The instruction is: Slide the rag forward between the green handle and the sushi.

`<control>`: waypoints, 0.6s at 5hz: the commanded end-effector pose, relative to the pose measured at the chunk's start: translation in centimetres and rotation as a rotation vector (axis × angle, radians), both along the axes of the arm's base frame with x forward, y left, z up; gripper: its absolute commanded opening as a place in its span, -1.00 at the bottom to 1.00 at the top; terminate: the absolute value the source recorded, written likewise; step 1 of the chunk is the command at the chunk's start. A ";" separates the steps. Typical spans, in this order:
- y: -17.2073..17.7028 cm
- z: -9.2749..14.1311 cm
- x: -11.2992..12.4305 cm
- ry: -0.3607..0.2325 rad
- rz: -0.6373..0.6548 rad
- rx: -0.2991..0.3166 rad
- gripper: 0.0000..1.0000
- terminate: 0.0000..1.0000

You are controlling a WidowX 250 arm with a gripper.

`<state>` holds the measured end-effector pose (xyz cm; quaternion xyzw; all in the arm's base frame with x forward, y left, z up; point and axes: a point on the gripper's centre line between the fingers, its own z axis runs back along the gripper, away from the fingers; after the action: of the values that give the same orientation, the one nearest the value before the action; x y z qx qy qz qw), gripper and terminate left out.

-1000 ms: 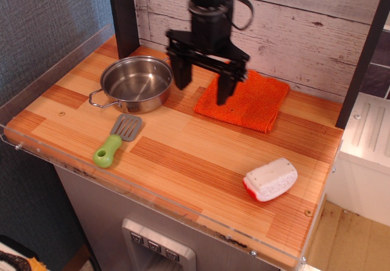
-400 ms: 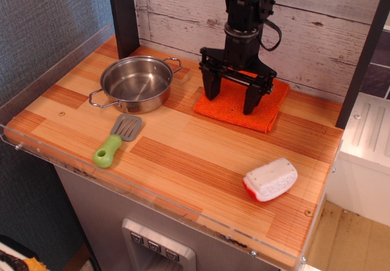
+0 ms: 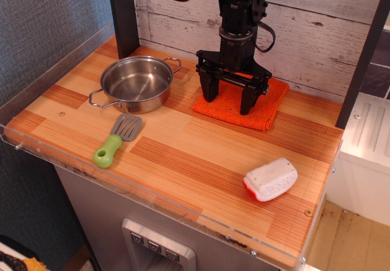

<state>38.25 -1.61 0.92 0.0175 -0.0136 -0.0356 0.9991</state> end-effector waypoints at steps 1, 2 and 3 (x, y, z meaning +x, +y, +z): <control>0.4 1.4 -2.9 -0.014 -0.058 0.045 1.00 -1.00; 0.9 1.3 -5.6 0.009 -0.040 0.037 1.00 -1.00; 1.6 1.4 -8.2 0.014 -0.035 0.010 1.00 -1.00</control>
<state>29.15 -0.27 0.91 0.0206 0.0230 -0.0528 0.9981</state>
